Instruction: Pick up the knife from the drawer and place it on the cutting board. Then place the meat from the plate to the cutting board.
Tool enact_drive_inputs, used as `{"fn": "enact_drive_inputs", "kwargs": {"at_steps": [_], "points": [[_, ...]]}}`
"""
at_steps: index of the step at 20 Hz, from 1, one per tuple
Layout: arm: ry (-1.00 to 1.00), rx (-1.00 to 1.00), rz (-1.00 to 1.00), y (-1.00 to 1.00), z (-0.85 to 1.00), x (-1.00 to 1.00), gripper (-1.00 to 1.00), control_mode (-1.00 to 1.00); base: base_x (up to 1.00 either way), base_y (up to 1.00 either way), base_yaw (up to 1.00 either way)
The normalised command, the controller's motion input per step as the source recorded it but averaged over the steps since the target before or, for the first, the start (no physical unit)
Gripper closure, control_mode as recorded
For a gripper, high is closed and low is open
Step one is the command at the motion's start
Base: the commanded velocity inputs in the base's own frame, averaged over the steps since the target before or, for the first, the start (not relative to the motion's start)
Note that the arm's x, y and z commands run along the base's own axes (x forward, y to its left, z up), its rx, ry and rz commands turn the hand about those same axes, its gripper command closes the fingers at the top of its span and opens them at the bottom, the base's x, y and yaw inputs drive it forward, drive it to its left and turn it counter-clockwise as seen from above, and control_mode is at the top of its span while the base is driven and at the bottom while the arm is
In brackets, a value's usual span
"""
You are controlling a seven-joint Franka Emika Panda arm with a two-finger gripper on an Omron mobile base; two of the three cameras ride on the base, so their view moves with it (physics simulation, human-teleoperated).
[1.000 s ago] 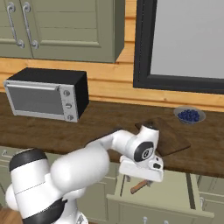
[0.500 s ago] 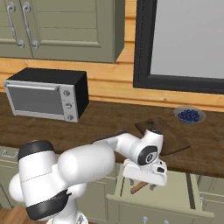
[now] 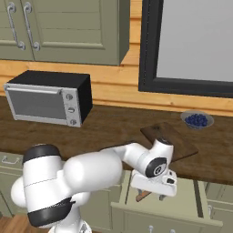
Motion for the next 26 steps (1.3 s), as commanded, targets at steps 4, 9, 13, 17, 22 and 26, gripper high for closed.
{"fn": "enact_drive_inputs", "kwargs": {"at_steps": [4,9,13,17,22,26], "points": [[-0.09,0.0,0.0,-0.02,-0.12,0.0,-1.0,-1.0,0.0,0.0,0.0],[-0.18,0.0,0.0,-0.01,-0.34,0.0,-1.0,-1.0,0.0,0.0,0.0],[-0.16,-0.02,0.0,0.0,-0.16,-0.03,-1.0,-1.0,0.0,0.0,0.0],[0.06,-0.01,0.0,0.0,-0.01,0.02,-1.0,-1.0,0.0,0.0,0.0],[0.19,0.0,0.0,0.0,-0.11,0.0,-1.0,-1.0,0.0,0.0,0.0],[0.2,0.0,0.0,0.0,-0.31,0.0,-1.0,-1.0,0.0,0.0,0.0]]}}
